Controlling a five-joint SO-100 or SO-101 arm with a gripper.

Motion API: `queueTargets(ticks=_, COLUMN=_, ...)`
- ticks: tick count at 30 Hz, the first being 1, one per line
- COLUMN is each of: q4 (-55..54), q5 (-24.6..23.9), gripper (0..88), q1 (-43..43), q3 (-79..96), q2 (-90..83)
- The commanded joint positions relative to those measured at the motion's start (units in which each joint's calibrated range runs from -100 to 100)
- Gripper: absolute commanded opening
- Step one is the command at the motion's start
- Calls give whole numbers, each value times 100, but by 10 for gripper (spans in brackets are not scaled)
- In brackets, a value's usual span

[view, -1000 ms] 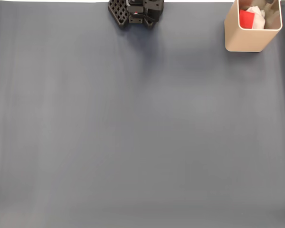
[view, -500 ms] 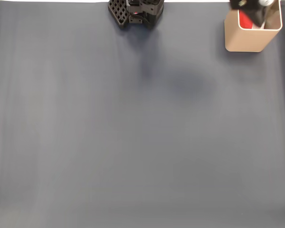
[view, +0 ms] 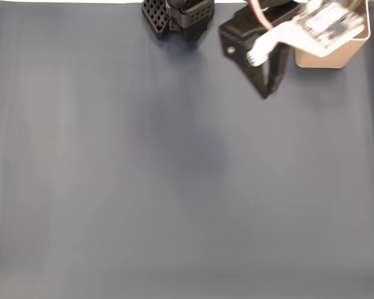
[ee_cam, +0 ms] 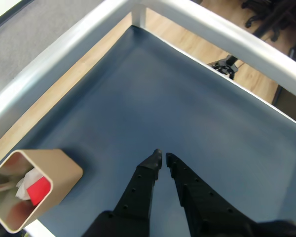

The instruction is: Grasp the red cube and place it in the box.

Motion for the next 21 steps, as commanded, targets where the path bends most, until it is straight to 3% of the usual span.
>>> queueTargets(ticks=1, q4=-229, q5=20, gripper=2, q1=443, q3=-60, q2=-186)
queueTargets(ticks=21, q4=-1450, q5=-5, gripper=3, q1=2255, q3=688, q2=-515)
